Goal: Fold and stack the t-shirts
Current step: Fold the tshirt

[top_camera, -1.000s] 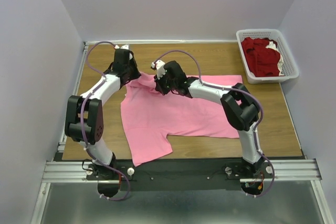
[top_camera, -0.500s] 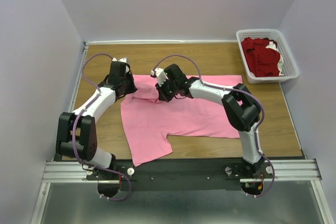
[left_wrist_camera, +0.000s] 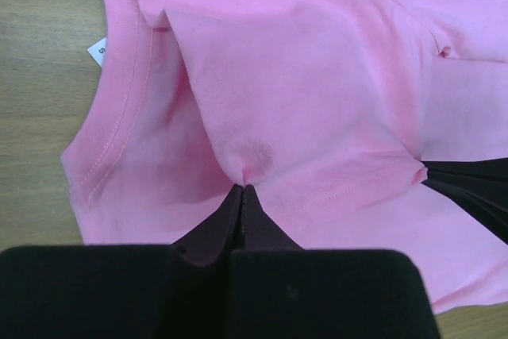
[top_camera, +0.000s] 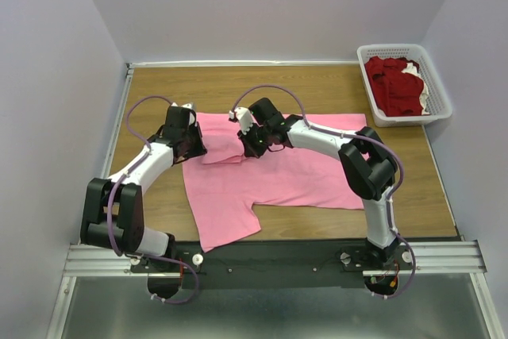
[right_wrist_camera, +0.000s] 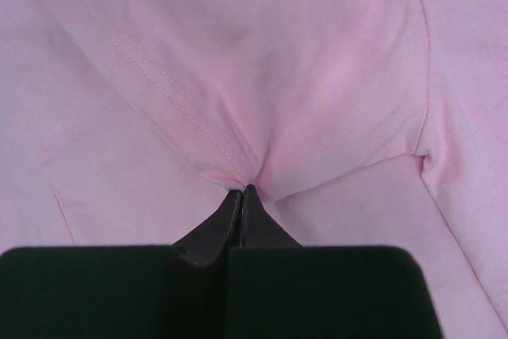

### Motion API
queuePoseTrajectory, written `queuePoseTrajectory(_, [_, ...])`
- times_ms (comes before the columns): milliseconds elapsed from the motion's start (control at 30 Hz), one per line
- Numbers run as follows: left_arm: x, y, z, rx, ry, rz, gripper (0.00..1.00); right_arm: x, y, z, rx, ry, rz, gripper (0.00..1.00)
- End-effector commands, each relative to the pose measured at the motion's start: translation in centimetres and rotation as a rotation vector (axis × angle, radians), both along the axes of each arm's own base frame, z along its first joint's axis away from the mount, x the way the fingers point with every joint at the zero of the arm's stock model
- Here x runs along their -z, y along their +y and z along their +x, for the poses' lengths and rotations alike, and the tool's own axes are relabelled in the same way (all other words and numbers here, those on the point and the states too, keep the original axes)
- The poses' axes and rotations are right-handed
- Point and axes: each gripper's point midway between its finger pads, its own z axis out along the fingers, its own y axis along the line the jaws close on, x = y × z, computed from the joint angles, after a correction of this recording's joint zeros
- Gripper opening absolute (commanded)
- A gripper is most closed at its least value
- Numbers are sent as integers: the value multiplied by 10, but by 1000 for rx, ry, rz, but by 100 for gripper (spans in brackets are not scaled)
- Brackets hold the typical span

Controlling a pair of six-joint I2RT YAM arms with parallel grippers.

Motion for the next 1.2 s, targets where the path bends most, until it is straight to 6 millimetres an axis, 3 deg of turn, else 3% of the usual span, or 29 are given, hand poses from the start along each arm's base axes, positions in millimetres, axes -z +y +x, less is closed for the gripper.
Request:
queuePoseTrajectory(0, [-9, -6, -9, 31, -4, -24, 0, -21, 3, -5, -41, -10, 9, 3])
queuePoseTrajectory(300, [-20, -5, -12, 32, -19, -27, 0, -40, 5, 1, -41, -40, 12, 7])
queuePoseTrajectory(600, [5, -7, -34, 30, 44, -56, 0, -28, 2, 1, -45, -18, -25, 9])
queuePoseTrajectory(767, [25, -8, -41, 17, 74, -70, 0, -19, 1, -3, -47, 12, -43, 16])
queuePoseTrajectory(867, [37, -4, -46, -1, 94, -55, 0, -23, -2, -3, -32, 9, -44, 27])
queuePoseTrajectory(1000, [40, 0, -46, -13, 93, -34, 0, -23, -9, 2, 26, -1, -67, 35])
queuePoseTrajectory(1067, [37, 1, -45, -16, 82, -33, 1, -23, -9, -5, 21, 22, -56, 40])
queuePoseTrajectory(1100, [37, 1, -46, -17, 82, -32, 2, -25, -7, -8, 17, 37, -43, 41])
queuePoseTrajectory(1167, [36, 1, -48, -17, 81, -34, 14, -31, -4, -12, 21, 62, -16, 41])
